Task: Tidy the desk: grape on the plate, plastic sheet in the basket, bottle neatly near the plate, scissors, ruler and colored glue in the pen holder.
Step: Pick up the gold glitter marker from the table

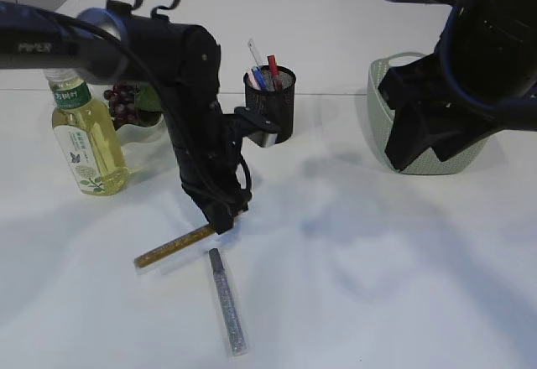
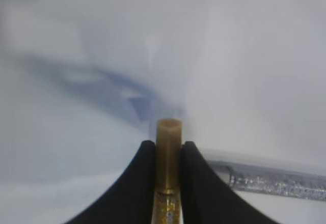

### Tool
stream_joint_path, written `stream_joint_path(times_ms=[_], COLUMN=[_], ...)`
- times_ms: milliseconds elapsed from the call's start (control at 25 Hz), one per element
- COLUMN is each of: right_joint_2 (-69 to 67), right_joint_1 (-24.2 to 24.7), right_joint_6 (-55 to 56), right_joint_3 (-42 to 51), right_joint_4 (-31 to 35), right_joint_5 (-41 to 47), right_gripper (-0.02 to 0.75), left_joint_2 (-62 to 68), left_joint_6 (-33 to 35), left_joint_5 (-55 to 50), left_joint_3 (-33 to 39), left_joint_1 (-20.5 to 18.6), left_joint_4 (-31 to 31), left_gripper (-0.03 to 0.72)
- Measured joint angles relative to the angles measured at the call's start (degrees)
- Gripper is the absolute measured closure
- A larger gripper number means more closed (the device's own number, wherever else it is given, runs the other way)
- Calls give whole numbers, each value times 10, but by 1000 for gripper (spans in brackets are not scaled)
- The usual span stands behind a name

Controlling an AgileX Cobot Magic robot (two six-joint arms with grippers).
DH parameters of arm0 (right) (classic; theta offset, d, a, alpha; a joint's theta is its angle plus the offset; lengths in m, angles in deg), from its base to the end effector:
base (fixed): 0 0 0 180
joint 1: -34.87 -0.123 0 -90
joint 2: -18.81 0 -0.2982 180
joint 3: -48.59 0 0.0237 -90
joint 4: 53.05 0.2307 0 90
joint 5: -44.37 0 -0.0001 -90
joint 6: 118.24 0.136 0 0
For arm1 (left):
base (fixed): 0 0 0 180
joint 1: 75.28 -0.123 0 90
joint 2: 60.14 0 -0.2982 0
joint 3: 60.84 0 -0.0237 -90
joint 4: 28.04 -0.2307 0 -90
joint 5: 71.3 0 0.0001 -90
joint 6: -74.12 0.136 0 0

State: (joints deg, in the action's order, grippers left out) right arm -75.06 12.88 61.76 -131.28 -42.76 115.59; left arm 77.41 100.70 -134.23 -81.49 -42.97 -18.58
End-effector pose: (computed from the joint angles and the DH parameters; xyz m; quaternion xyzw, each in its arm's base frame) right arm 0.2572 0.1287 0.2986 -0.1710 0.9729 0.1107 0.1090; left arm 0.3592 -0.2507 0.1065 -0.4573 -0.8863 0.0735 0.0022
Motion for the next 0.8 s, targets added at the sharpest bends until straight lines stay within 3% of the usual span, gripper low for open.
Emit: stream_joint_path(times_ms=[360,600,800], right_joint_2=[0,0,0], right_joint_1=[0,0,0], right_joint_6=[0,0,0], right_joint_3=[0,0,0], right_joint_4=[0,0,0], right_joint_5=[0,0,0], right_gripper=[315,315,315], left_joint_2=[-78,-124,-165], left_joint_6=[-27,-8,30], left_joint_5=[-7,40,161], left_joint_3=[0,0,54], left_joint_1=[-73,-75,-75], left_joint_4=[71,116,167], left_gripper=[604,604,604])
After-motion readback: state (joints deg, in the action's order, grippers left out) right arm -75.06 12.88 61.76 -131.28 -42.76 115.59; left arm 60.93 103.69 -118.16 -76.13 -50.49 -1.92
